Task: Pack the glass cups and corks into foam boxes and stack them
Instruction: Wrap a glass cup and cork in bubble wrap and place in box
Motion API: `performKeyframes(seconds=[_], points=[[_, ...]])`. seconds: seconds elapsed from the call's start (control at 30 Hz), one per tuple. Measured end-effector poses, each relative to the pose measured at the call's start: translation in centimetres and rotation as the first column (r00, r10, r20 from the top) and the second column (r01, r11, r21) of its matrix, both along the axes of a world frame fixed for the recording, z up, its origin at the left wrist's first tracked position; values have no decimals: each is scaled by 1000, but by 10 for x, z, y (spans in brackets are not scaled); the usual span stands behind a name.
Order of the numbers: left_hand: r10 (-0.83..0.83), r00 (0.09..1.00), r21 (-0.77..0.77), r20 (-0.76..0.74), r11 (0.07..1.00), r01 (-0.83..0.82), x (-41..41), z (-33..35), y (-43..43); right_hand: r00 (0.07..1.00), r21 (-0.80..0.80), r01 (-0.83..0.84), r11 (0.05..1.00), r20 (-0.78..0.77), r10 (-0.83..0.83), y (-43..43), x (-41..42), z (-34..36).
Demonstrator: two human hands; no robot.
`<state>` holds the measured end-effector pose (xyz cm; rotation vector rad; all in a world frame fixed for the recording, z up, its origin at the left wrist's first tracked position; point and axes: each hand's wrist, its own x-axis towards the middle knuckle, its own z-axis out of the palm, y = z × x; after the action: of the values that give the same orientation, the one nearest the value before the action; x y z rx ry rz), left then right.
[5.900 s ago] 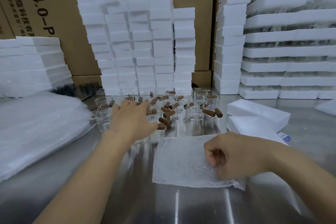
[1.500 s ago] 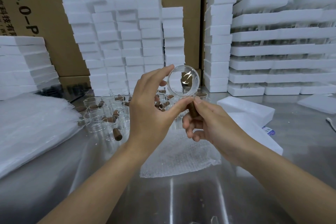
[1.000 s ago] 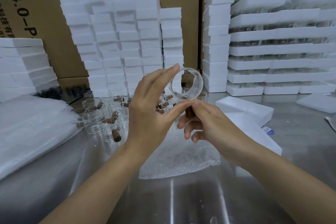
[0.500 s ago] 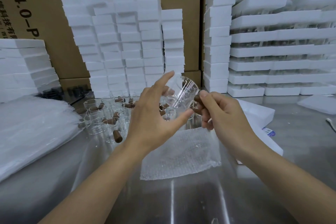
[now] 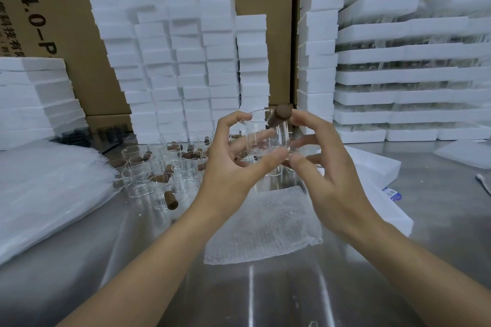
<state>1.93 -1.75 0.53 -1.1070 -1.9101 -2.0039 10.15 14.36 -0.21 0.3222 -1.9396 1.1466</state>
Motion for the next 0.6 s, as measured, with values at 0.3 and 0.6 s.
performKeyframes(seconds=[0.3, 0.6], points=[[-209, 956, 40, 204, 978, 206, -6, -3, 5, 999, 16, 49, 999, -20, -49, 3, -3, 2], [294, 865, -74, -407, 933, -352, -17, -4, -12, 952, 206, 285, 936, -173, -252, 14, -2, 6]])
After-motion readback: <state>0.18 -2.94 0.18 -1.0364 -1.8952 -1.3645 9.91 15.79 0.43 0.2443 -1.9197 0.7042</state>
